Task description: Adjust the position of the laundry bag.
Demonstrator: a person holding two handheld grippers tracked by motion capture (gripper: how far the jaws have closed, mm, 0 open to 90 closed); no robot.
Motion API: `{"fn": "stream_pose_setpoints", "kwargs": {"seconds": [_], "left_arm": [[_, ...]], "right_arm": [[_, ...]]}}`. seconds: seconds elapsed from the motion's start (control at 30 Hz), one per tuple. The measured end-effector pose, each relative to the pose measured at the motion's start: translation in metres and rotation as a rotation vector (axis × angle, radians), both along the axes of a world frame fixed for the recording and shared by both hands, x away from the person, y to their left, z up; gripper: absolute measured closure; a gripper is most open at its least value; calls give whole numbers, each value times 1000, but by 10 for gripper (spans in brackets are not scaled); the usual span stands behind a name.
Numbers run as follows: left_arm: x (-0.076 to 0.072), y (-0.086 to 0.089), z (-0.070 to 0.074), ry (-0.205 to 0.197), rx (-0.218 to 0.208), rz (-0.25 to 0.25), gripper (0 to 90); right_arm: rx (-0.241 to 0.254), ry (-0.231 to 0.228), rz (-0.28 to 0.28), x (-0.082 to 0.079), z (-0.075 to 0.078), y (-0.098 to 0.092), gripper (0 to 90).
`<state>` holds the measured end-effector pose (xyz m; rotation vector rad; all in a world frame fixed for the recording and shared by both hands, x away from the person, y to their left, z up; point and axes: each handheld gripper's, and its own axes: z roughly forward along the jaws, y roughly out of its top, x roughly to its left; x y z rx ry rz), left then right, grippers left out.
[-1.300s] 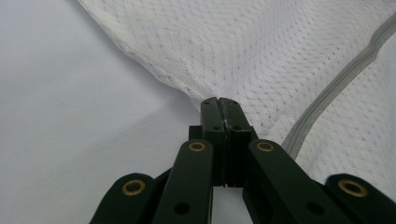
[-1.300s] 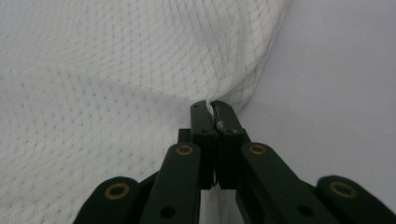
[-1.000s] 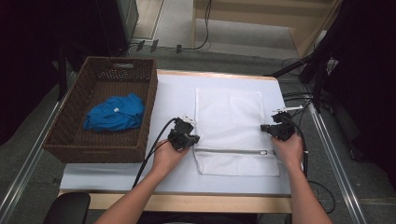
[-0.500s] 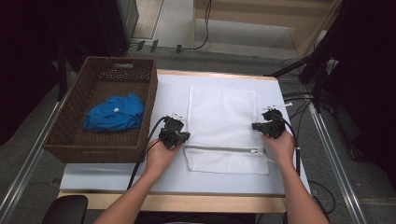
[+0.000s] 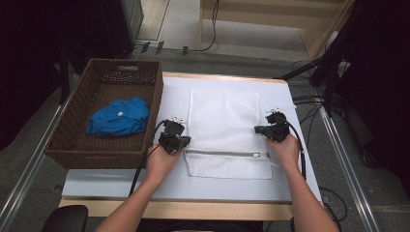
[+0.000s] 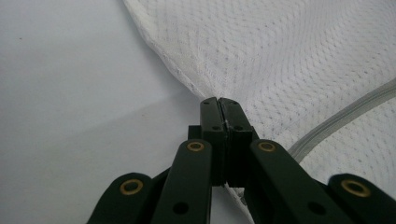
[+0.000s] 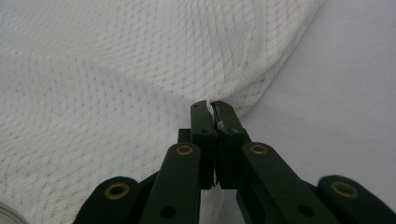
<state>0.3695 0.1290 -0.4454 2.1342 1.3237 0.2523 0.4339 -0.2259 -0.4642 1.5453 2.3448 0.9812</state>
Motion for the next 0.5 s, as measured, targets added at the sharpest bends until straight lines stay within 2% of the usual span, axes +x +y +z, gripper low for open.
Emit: {"fn": "stream_pose_setpoints", "kwargs": {"seconds": [0.07, 0.1, 0.13, 0.2, 0.27, 0.33, 0.43, 0.5], "left_arm": [[1, 1, 0, 5, -9, -14, 895], [0, 1, 1, 3, -27, -21, 880], [0, 1, 2, -4, -31, -30, 835], [0, -1, 5, 6, -30, -51, 750], [0, -3, 8, 7, -38, -73, 642], [-1, -3, 11, 16, -59, -97, 575], [-3, -3, 13, 7, -65, -123, 508], [-6, -4, 16, 21, -74, -164, 495]], "right_arm": [[-4, -1, 1, 0, 0, -1, 893], [-7, -2, 2, 0, 1, -2, 882], [-23, -15, 0, -1, 3, -2, 860], [-24, -39, 9, -3, 7, -5, 810], [7, -38, 7, -5, 10, -8, 748], [32, -32, 3, -6, 11, -12, 695], [73, -47, 5, -10, 16, -16, 625], [84, -61, 9, -13, 19, -17, 589]]}}
